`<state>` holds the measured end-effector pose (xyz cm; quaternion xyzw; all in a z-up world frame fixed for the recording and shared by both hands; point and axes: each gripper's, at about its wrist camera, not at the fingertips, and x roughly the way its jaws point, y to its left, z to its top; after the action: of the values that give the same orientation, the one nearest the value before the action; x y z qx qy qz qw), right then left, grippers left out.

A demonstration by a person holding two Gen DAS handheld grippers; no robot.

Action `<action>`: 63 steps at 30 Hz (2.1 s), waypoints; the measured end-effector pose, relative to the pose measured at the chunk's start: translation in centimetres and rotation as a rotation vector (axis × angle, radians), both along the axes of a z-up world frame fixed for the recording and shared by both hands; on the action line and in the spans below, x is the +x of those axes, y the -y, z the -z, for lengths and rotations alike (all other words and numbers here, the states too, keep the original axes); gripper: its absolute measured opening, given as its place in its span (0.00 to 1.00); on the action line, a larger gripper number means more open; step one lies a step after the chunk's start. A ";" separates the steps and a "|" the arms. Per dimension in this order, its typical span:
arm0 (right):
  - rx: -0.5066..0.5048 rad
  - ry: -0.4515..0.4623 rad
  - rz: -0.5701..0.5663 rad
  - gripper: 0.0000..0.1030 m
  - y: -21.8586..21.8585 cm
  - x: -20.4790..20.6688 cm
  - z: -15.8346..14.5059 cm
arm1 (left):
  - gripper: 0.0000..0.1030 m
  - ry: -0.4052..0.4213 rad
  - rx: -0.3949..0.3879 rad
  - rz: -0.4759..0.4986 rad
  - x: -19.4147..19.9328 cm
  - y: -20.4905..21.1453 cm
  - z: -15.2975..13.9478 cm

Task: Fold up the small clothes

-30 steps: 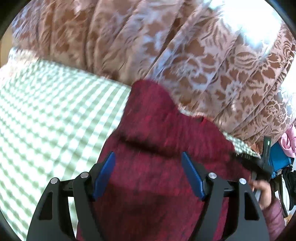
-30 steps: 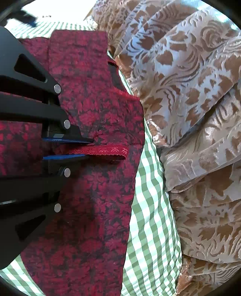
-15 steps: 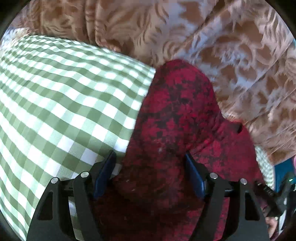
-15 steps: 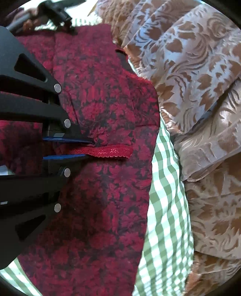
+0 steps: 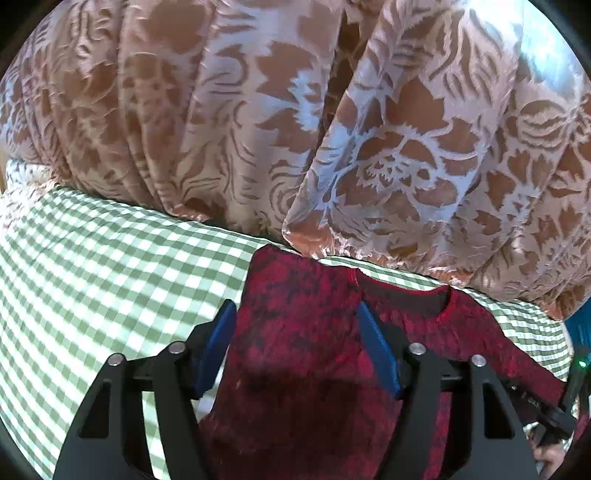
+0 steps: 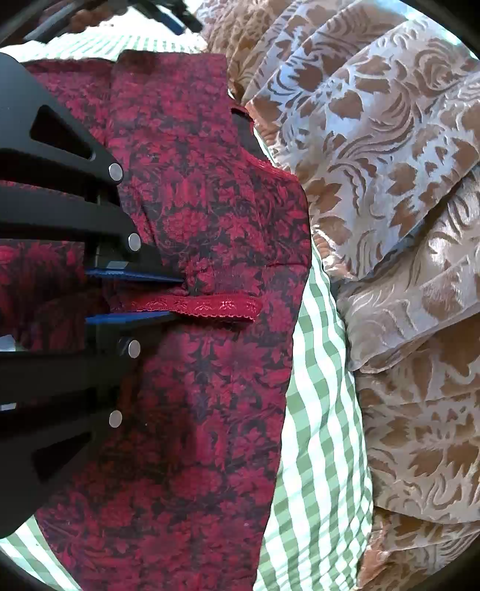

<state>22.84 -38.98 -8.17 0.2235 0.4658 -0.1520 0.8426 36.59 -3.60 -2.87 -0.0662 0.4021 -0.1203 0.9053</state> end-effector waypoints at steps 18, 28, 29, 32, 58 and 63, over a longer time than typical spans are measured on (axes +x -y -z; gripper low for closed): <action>0.156 0.152 0.122 0.56 4.1 -9.9 -3.0 | 0.72 -0.092 0.079 -0.123 -0.2 -1.2 3.2; 0.223 0.234 0.659 0.53 15.0 -22.5 -1.5 | 0.72 -0.084 0.068 0.005 -9.9 -1.1 2.6; 0.244 0.256 0.700 0.50 16.2 -23.1 -1.1 | 0.72 -0.087 0.062 0.005 -10.7 -1.3 2.7; 0.245 0.270 0.757 0.44 18.5 -23.2 -1.1 | 0.73 -0.118 0.043 -0.002 -11.8 -2.2 3.1; 0.185 0.222 -0.233 0.18 -10.1 6.0 -9.1 | 0.75 -0.143 -0.127 0.033 -14.2 -5.4 1.8; 0.229 0.169 -0.359 0.54 -15.0 6.6 -7.0 | 0.75 -0.154 -0.166 0.033 -12.6 -6.1 1.9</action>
<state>29.47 -23.94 -1.13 0.2431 0.4402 0.0735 0.8612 23.94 2.49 -4.72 -0.1435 0.4600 -0.1627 0.8610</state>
